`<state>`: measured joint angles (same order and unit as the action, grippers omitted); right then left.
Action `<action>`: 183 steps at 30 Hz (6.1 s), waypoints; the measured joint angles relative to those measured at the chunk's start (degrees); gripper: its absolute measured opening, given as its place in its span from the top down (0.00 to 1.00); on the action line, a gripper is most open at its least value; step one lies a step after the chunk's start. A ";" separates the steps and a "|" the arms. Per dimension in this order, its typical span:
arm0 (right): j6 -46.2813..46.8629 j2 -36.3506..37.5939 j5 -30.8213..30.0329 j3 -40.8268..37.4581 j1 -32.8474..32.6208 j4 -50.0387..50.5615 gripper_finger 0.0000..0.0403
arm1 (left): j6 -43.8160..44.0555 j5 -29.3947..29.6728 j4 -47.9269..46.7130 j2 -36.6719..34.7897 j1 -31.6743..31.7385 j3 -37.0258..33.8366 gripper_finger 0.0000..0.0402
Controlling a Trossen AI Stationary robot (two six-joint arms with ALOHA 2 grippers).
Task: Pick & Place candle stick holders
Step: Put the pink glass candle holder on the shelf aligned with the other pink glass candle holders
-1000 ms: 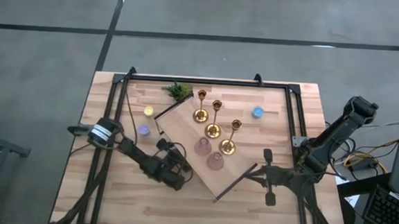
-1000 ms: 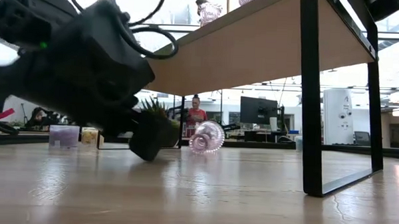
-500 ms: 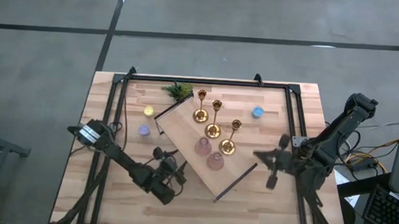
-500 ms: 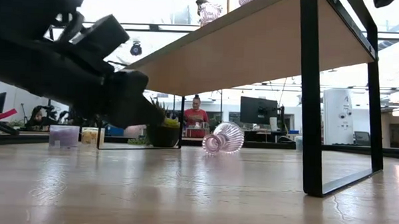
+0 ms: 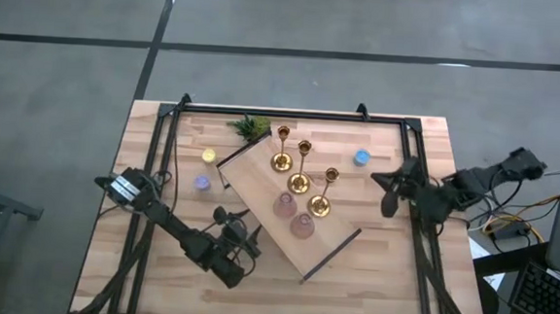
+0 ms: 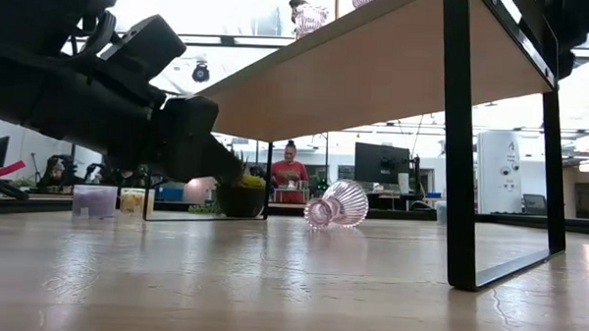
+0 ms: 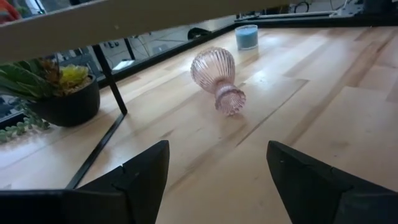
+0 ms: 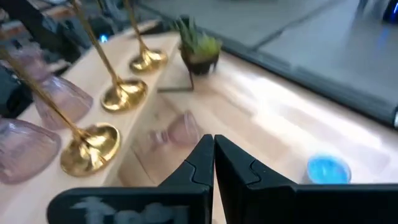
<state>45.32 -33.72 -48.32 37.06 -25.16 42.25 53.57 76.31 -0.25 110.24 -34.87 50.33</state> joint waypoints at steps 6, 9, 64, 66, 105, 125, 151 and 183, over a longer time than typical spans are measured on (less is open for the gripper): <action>-2.94 0.07 16.96 0.00 14.36 -1.00 0.98 | 0.03 0.38 0.02 0.00 0.02 0.00 0.33; -5.01 -0.46 24.71 0.01 22.98 -1.11 0.98 | 0.03 0.75 0.00 0.00 0.02 0.00 0.33; -42.99 -63.57 102.38 15.02 79.77 -30.66 0.73 | 5.96 -1.09 -1.99 -0.02 -1.40 -1.62 0.34; -43.00 -63.78 102.38 14.99 79.77 -30.66 0.72 | 6.41 -1.10 -1.97 -0.02 -1.36 -1.88 0.34; -58.60 -63.95 99.30 14.09 77.85 -31.11 0.78 | 13.17 -11.99 -1.27 0.20 8.98 -3.81 0.34; -63.49 -70.93 96.65 14.65 68.45 -38.81 0.85 | 11.05 -13.53 -1.30 0.24 8.32 -5.15 0.34; -64.87 -76.77 99.18 15.02 62.18 -51.81 0.62 | 11.57 -13.43 -1.05 0.24 8.00 -5.38 0.34; -60.98 -79.01 91.21 15.02 58.44 -65.32 0.66 | 11.48 -13.00 -1.05 0.24 8.00 -5.60 0.34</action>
<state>-15.66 -112.73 42.89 52.07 33.28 -23.07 65.06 63.31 -1.30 110.48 -26.87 44.73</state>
